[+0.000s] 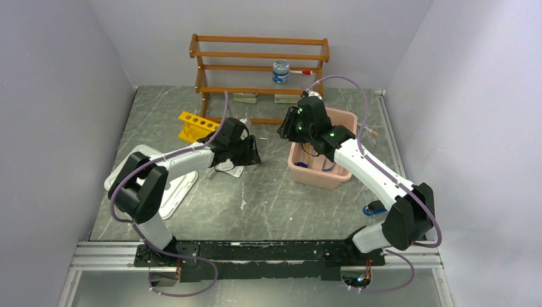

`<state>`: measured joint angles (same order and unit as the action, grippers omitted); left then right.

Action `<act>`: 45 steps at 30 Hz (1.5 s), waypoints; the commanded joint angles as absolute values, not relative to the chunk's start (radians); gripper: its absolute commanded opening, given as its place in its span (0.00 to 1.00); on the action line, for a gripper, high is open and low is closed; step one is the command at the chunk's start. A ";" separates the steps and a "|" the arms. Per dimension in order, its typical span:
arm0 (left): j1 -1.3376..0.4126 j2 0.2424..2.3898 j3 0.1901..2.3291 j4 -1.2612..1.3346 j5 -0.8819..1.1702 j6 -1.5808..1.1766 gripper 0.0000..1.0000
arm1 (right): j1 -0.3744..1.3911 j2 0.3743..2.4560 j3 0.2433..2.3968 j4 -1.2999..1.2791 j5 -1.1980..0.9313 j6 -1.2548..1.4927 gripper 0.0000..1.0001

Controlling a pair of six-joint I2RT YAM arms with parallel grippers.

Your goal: Organize the chemistry lab equipment

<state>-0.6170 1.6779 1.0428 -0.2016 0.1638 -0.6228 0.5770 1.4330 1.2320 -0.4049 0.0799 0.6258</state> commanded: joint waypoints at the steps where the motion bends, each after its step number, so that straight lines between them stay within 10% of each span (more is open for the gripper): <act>1: -0.612 1.718 1.024 -0.076 0.115 -0.660 0.49 | 0.579 1.395 1.220 -0.376 0.109 0.624 0.43; 12: -0.614 1.756 1.064 -0.050 0.106 -0.575 0.05 | 0.578 1.356 1.192 -0.346 0.140 0.572 0.43; 26: -0.614 1.462 1.032 0.100 0.157 -0.520 0.05 | 0.416 1.252 1.078 -0.106 -0.153 0.696 0.68; 45: -0.614 1.387 1.118 0.316 0.432 -0.658 0.05 | 0.309 1.294 1.120 0.054 -0.433 0.887 0.61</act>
